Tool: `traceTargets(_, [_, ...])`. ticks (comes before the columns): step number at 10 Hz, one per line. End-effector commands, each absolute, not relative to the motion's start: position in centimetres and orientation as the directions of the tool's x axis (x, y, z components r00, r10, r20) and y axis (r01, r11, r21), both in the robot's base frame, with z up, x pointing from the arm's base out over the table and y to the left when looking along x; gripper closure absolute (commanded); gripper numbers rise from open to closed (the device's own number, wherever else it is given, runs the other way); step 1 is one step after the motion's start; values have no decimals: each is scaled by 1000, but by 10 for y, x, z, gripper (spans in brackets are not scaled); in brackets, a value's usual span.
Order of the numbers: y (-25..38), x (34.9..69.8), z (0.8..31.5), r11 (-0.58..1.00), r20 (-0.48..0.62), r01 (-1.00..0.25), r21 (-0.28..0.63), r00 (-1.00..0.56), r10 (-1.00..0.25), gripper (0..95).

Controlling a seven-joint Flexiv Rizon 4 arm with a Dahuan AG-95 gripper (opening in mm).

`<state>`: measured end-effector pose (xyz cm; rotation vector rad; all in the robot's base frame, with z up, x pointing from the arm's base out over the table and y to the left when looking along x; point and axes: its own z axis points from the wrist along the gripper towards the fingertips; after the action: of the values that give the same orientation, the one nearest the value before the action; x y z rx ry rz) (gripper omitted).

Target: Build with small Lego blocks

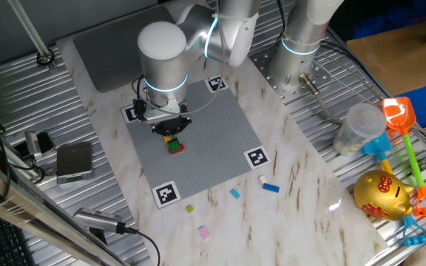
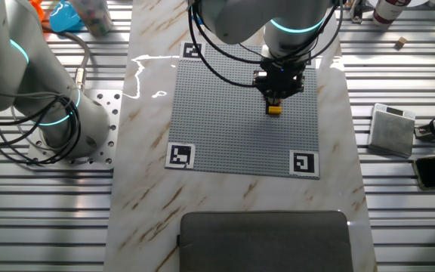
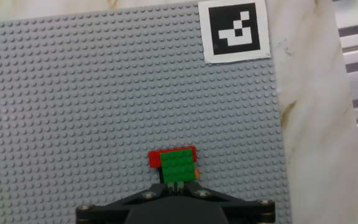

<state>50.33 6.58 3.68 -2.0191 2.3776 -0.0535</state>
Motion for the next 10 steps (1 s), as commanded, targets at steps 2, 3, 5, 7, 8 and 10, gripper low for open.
traceTargets(2, [65,505,35,162,6,-986,-46,-162,-987,950])
traceTargets(3, [64,506,33,160,6,-986,-47,-161,-987,950])
traceTargets(5, [63,507,31,159,4,-986,-50,-160,-987,950])
traceTargets(7, [63,507,30,160,3,-986,-51,-160,-987,950])
traceTargets(8, [63,507,30,160,1,-986,-50,-161,-987,950])
traceTargets(10, [63,507,30,160,0,-986,-50,-161,-987,950])
